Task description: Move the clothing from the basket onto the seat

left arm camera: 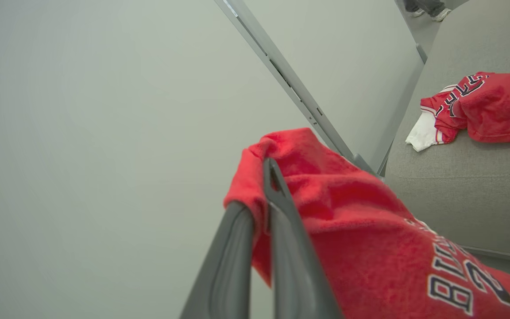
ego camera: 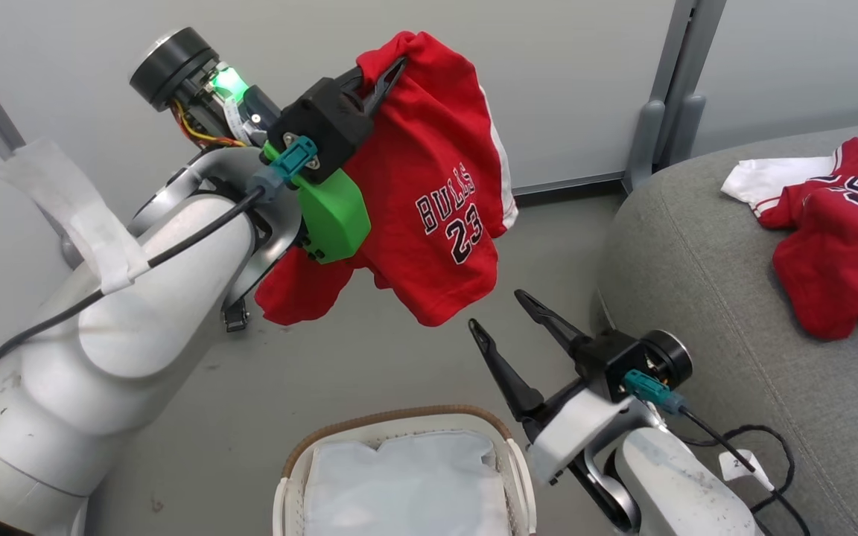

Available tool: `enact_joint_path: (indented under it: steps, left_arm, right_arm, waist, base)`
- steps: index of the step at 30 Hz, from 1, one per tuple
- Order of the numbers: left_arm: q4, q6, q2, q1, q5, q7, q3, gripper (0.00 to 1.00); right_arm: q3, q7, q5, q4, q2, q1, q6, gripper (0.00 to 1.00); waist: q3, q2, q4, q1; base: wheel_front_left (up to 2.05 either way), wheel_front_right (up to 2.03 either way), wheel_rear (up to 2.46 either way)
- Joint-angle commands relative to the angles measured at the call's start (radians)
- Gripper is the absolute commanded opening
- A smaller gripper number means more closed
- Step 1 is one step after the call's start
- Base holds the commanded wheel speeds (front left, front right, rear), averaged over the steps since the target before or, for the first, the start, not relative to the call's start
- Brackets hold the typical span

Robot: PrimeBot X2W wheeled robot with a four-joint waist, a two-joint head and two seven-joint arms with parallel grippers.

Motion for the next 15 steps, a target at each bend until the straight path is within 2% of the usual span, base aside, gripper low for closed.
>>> enact_joint_path:
  steps: [1,8,15]
  left_arm:
    - [0.01,0.003,-0.008,-0.023,-0.01,-0.006,-0.005,0.0]
    - [0.047,0.003,-0.027,-0.046,-0.019,-0.021,-0.03,0.0]
    - [0.063,0.003,-0.029,-0.049,-0.028,-0.031,-0.041,0.0]
  right_arm:
    - [0.024,-0.002,0.021,0.005,-0.004,-0.022,-0.001,1.0]
    - [0.116,-0.002,0.112,-0.042,-0.003,-0.059,-0.001,1.0]
    - [0.118,-0.002,0.135,-0.123,-0.004,-0.057,-0.001,1.0]
  waist:
    - [0.002,0.0,0.004,0.0001]
    - [0.002,0.0,0.005,0.0001]
    - [-0.003,0.0,-0.001,0.0001]
  base:
    - [0.0,0.0,0.0]
    - [0.0,0.0,0.0]
    - [0.0,0.0,0.0]
